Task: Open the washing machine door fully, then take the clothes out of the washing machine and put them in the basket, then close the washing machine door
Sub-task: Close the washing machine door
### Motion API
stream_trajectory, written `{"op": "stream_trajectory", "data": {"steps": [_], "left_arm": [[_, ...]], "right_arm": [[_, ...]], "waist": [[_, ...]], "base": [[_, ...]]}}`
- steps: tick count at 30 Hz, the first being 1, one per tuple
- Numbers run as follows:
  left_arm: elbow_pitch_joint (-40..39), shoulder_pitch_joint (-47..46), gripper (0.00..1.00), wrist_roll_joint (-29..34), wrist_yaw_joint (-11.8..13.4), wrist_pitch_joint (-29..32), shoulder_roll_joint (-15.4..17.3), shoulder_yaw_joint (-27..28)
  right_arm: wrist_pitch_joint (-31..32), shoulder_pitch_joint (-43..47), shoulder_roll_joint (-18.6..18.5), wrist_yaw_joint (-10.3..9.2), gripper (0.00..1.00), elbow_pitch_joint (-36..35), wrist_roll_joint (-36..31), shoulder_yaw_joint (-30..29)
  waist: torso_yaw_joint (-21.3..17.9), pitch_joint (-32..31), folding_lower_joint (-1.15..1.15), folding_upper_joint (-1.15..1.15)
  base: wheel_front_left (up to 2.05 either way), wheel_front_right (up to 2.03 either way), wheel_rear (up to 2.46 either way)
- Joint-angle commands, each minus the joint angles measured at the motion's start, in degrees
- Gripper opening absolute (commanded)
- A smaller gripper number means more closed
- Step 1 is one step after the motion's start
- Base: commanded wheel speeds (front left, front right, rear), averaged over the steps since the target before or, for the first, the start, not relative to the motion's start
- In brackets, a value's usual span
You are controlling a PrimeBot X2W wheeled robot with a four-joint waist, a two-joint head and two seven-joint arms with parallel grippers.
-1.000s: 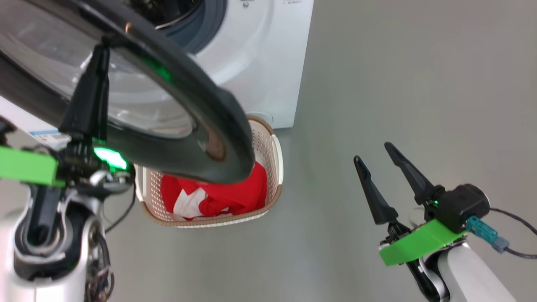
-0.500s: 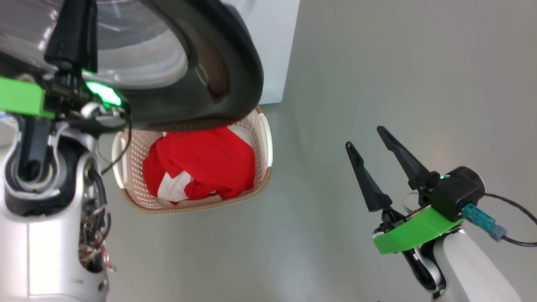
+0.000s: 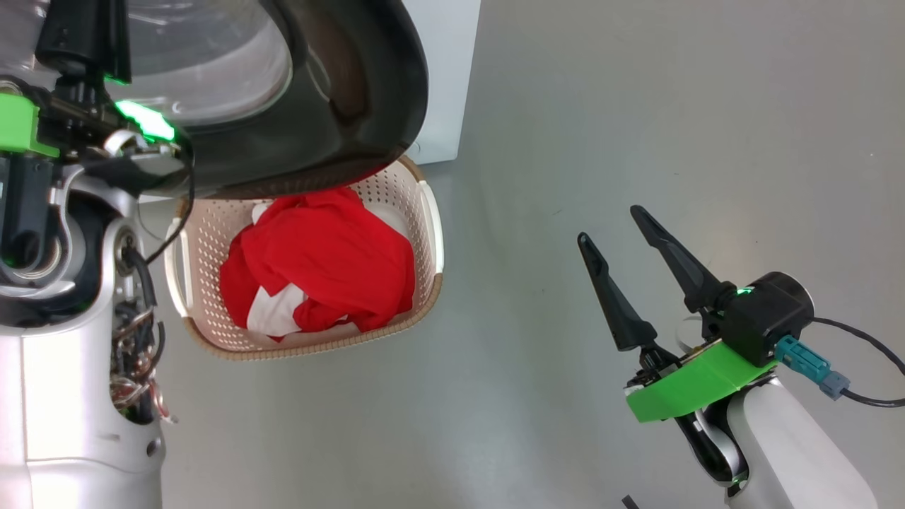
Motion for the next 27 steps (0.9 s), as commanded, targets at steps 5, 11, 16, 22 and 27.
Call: {"op": "stream_trajectory", "data": {"steps": [5, 11, 16, 22, 27], "left_arm": [[-1.4, 0.3, 0.39, 0.0, -2.6, 2.5, 2.7, 0.7], [-3.3, 5.9, 1.0, 2.9, -5.2, 3.2, 5.2, 0.2], [-5.6, 12.1, 1.0, 13.4, -8.7, -1.2, 8.7, -1.5], [-8.2, 21.4, 1.0, 35.3, -10.7, -11.4, 14.7, -5.9], [-8.7, 27.0, 1.0, 47.6, -8.9, -17.5, 16.8, -8.6]], "right_arm": [[-0.4, -0.2, -0.1, 0.26, 1.0, -0.9, 0.3, 1.0], [-0.4, 0.5, 0.3, 0.26, 1.0, -0.9, 0.1, 0.1], [-0.4, 1.4, 0.8, 0.26, 1.0, 0.2, -0.1, -1.5], [-0.4, 2.8, 1.8, 0.26, 1.0, 0.5, -0.8, -3.3], [-0.4, 4.1, 1.9, 0.26, 1.0, 0.6, -1.6, -3.9]], "waist": [[0.4, -1.5, 0.0, 0.0], [1.1, -4.2, 0.0, 0.0], [2.0, -7.1, 0.0, 0.0], [2.7, -10.9, 0.0, 0.0], [3.3, -13.2, 0.0, 0.0]], "base": [[0.0, 0.0, 0.0], [0.0, 0.0, 0.0], [0.0, 0.0, 0.0], [0.0, 0.0, 0.0], [0.0, 0.0, 0.0]]}}
